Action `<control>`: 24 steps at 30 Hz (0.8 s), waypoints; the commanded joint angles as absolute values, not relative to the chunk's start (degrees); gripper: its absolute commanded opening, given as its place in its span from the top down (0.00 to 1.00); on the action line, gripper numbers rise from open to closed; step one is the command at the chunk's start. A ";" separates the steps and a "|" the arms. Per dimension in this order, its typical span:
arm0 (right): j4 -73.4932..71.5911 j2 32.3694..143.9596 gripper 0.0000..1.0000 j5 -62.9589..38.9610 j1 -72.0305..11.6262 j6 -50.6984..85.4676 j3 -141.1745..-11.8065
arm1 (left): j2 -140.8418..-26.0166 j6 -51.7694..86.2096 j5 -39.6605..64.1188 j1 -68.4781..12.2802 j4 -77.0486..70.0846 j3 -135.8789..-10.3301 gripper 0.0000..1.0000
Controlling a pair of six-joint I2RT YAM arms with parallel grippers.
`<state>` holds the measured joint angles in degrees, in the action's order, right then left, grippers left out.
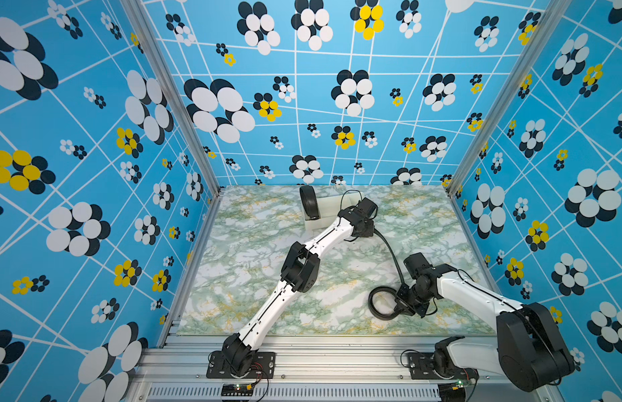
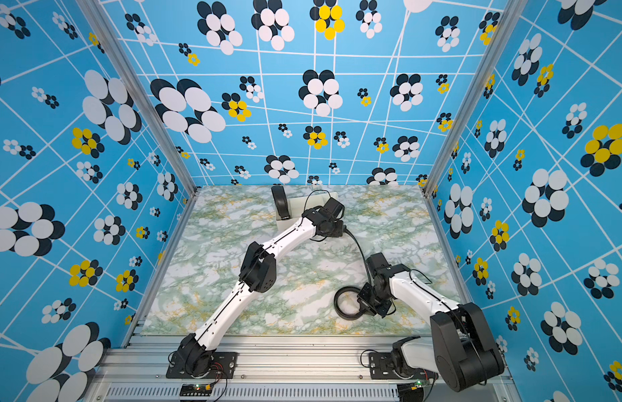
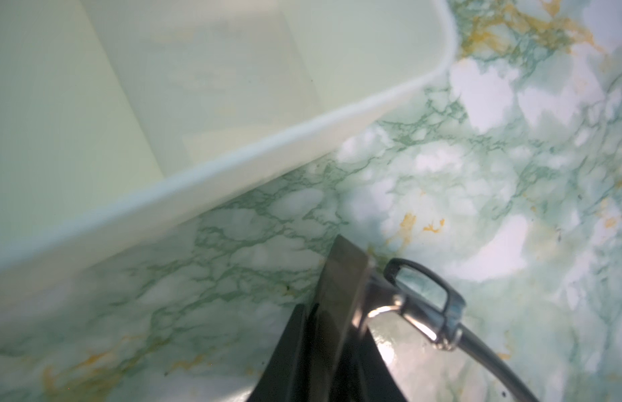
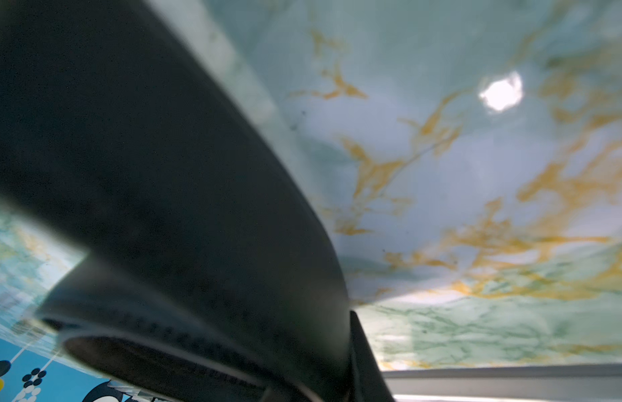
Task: Place the belts into the storage roll
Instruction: Roll the belt at the center of the board.
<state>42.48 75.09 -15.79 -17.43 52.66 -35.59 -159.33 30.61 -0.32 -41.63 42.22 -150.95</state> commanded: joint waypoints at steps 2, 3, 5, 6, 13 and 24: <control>43.68 75.82 1.00 -16.70 -17.06 51.76 -37.83 | -161.17 28.25 0.13 -40.96 48.44 -147.75 0.92; 44.10 75.93 1.00 -16.47 -17.12 51.64 -38.28 | -160.88 27.66 -0.42 -40.91 49.21 -147.65 0.93; 44.86 75.95 1.00 -15.63 -17.05 51.39 -39.06 | -159.34 26.36 -1.18 -40.99 50.84 -145.64 0.93; 44.76 75.97 1.00 -15.33 -17.08 51.62 -39.28 | -157.23 25.66 -1.30 -41.03 50.78 -142.16 0.93; 43.90 83.04 1.00 -10.95 -16.73 56.63 -44.03 | -131.53 24.18 -6.25 -39.90 43.33 -103.18 0.96; 48.28 100.07 1.00 -4.80 -14.08 62.31 -61.45 | -104.17 22.57 -10.20 -31.10 44.96 -70.69 0.96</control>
